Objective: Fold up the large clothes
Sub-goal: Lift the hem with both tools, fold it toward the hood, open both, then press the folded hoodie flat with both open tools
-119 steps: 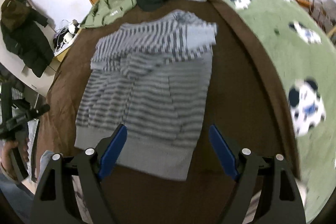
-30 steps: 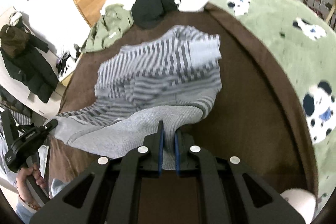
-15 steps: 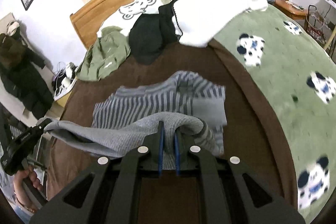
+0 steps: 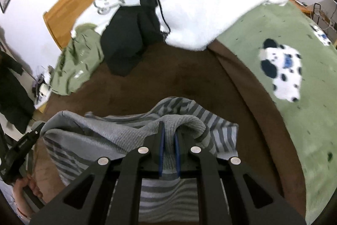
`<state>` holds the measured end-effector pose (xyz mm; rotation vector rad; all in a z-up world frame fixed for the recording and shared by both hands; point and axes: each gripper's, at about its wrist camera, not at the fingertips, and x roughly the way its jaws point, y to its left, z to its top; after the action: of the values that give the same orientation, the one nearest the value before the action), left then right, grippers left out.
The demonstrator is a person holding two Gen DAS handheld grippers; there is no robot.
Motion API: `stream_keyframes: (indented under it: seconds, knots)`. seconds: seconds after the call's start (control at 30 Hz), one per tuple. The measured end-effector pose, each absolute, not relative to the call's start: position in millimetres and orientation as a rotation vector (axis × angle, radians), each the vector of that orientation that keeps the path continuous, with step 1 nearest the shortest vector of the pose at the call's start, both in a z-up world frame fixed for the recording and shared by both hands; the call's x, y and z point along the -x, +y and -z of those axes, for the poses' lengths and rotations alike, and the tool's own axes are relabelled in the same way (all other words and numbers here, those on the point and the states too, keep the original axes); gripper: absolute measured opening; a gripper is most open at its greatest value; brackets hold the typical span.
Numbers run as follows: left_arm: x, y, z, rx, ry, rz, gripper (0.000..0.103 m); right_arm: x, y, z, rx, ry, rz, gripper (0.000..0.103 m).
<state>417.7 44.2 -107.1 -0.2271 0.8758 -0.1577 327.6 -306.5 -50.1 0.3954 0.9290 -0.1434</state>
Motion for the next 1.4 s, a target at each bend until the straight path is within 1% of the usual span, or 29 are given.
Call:
stream_keyframes:
  seconds: [0.2, 0.27, 0.4, 0.6, 0.67, 0.7, 0.73, 0.77, 0.8, 0.83, 0.87, 0.9, 0.93, 1.0, 1.07, 1.13, 1.2, 1.4]
  knots:
    - [-454, 35, 163, 0.188, 0.982, 0.143, 0.014, -366, -312, 93, -0.365, 1.009, 0.155, 0.009]
    - [-459, 33, 174, 0.184, 1.0, 0.14, 0.014, -374, -315, 105, -0.364, 1.031, 0.155, 0.009]
    - [-464, 32, 186, 0.178, 1.016, 0.142, 0.015, -379, -316, 118, -0.358, 1.059, 0.153, 0.01]
    - [-468, 36, 191, 0.209, 1.037, 0.157, 0.019, -377, -319, 123, -0.37, 1.064, 0.142, 0.01]
    - [-470, 37, 191, 0.217, 1.047, 0.177, 0.024, -377, -321, 122, -0.388, 1.058, 0.145, 0.011]
    - [-471, 38, 190, 0.231, 1.055, 0.202, 0.027, -377, -322, 121, -0.396, 1.053, 0.146, 0.012]
    - [-472, 39, 189, 0.238, 1.058, 0.217, 0.035, -377, -322, 119, -0.399, 1.052, 0.147, 0.013]
    - [-471, 39, 185, 0.237, 1.054, 0.225, 0.052, -376, -322, 117, -0.399, 1.049, 0.142, 0.015]
    - [-469, 41, 179, 0.222, 1.04, 0.22, 0.063, -376, -323, 115, -0.4, 1.047, 0.139, 0.018]
    - [-467, 43, 173, 0.2, 1.022, 0.2, 0.085, -374, -323, 111, -0.402, 1.04, 0.139, 0.023]
    - [-464, 45, 167, 0.181, 1.001, 0.173, 0.095, -373, -325, 108, -0.402, 1.034, 0.138, 0.029]
    - [-460, 49, 157, 0.168, 0.969, 0.157, 0.096, -370, -327, 100, -0.386, 1.012, 0.154, 0.051]
    - [-458, 52, 152, 0.172, 0.958, 0.162, 0.096, -367, -328, 93, -0.364, 0.983, 0.174, 0.063]
    - [-455, 57, 143, 0.187, 0.965, 0.187, 0.096, -357, -334, 73, -0.322, 0.921, 0.2, 0.063]
    - [-451, 55, 139, 0.177, 0.988, 0.185, 0.096, -352, -339, 65, -0.323, 0.914, 0.198, 0.063]
    - [-445, 49, 141, 0.166, 1.018, 0.198, 0.096, -346, -339, 62, -0.327, 0.921, 0.19, 0.07]
    - [-438, 40, 146, 0.141, 1.041, 0.205, 0.096, -341, -333, 63, -0.317, 0.94, 0.187, 0.072]
    - [-418, -2, 169, 0.05, 1.079, 0.246, 0.096, -335, -291, 92, -0.228, 1.028, 0.128, 0.072]
